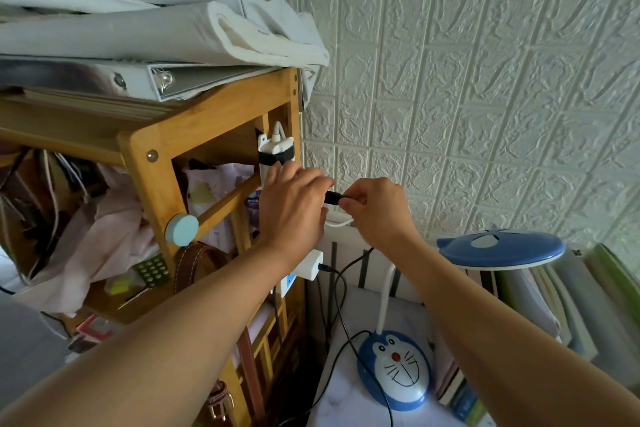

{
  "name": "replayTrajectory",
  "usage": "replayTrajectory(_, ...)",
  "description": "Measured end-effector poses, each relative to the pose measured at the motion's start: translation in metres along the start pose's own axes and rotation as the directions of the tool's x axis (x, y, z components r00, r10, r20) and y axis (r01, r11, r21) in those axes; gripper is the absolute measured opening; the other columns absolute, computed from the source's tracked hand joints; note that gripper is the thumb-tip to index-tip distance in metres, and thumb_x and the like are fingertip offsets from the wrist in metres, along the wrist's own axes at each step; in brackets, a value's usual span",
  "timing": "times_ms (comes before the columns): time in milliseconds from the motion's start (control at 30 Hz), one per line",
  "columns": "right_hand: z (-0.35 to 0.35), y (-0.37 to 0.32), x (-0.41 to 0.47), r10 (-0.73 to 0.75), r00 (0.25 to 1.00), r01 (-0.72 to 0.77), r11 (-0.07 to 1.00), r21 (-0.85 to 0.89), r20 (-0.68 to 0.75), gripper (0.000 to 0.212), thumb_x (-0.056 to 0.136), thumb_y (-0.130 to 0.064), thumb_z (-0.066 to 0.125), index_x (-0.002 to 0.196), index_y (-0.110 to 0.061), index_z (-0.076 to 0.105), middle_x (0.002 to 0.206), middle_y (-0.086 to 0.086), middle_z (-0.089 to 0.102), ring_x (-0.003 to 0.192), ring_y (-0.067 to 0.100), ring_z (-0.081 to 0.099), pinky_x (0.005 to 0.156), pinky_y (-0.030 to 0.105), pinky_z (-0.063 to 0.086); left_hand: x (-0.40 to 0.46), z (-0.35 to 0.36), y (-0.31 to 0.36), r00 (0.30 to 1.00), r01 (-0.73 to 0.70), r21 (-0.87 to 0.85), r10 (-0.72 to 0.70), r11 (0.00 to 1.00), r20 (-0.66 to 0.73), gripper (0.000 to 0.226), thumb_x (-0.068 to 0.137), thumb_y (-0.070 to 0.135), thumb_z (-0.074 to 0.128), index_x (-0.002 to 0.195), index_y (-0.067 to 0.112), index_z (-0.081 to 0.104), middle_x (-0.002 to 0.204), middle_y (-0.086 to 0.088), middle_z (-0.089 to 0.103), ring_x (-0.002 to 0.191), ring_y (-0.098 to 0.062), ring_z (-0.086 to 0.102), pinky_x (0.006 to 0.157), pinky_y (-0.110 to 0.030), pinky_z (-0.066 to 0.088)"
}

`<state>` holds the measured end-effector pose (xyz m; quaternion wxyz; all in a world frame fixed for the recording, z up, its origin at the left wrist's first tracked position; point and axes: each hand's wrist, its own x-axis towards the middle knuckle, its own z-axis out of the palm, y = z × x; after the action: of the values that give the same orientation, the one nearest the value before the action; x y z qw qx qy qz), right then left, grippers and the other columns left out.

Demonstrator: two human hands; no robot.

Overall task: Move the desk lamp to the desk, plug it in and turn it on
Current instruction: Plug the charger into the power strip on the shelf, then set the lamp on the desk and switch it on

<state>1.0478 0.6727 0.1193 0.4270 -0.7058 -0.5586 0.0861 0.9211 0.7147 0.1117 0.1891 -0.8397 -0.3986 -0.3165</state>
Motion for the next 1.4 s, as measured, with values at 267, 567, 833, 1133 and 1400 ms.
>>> replayTrajectory(267, 0.0, -0.002, -0.004, 0.008, 0.998, -0.004, 0.998, -0.056, 0.058, 0.019, 0.085, -0.019, 0.062, 0.101, -0.009, 0.064, 0.096, 0.011, 0.069, 0.09, 0.026, 0.063, 0.078, 0.037, 0.051, -0.003, -0.001, 0.004, 0.998, 0.031, 0.007, -0.031, 0.999, 0.046, 0.045, 0.075, 0.014, 0.07, 0.119, 0.018, 0.062, 0.124, 0.001, 0.064, 0.114, -0.025, 0.052, 0.092, -0.038, 0.038)
replayTrajectory(567, -0.013, 0.034, -0.041, 0.054, 0.969, -0.035, 0.996, -0.083, 0.242, 0.088, 0.078, -0.034, 0.069, 0.145, -0.013, 0.016, 0.146, 0.013, 0.032, 0.135, 0.031, 0.023, 0.108, 0.041, 0.026, -0.039, -0.007, 0.025, 0.975, 0.096, 0.069, -0.108, 0.993, 0.196, 0.093, 0.075, 0.022, 0.07, 0.148, 0.023, 0.013, 0.156, -0.001, 0.023, 0.141, -0.024, 0.024, 0.108, -0.049, 0.025)
replayTrajectory(833, -0.006, 0.058, -0.079, 0.114, 0.938, -0.074, 0.988, -0.134, 0.327, 0.086, 0.079, -0.035, 0.067, 0.145, -0.011, 0.016, 0.148, 0.015, 0.027, 0.138, 0.034, 0.018, 0.111, 0.043, 0.024, -0.093, -0.001, 0.05, 0.985, 0.02, 0.019, -0.023, 1.0, 0.169, 0.068, 0.064, 0.011, 0.07, 0.128, 0.013, 0.048, 0.141, -0.01, 0.045, 0.124, -0.032, 0.044, 0.1, -0.047, 0.037)
replayTrajectory(1133, 0.005, 0.074, -0.124, 0.206, 0.913, -0.146, 0.971, -0.189, 0.352, 0.077, 0.08, -0.031, 0.065, 0.141, -0.014, 0.023, 0.142, 0.016, 0.031, 0.133, 0.035, 0.022, 0.106, 0.042, 0.03, -0.142, 0.01, 0.056, 0.91, -0.006, -0.072, 0.035, 0.997, 0.414, 0.067, 0.069, 0.029, 0.07, 0.131, 0.021, 0.044, 0.141, -0.003, 0.043, 0.127, -0.025, 0.039, 0.101, -0.039, 0.036)
replayTrajectory(1400, 0.041, 0.079, -0.161, 0.283, 0.894, -0.176, 0.935, -0.309, 0.348, 0.072, 0.081, -0.032, 0.064, 0.14, -0.01, 0.029, 0.141, 0.014, 0.035, 0.13, 0.036, 0.029, 0.104, 0.04, 0.031, -0.189, 0.019, 0.046, 0.864, -0.033, -0.235, 0.145, 0.972, 0.482, 0.062, 0.071, 0.033, 0.069, 0.127, 0.021, 0.045, 0.132, 0.0, 0.05, 0.122, -0.021, 0.044, 0.098, -0.032, 0.036)
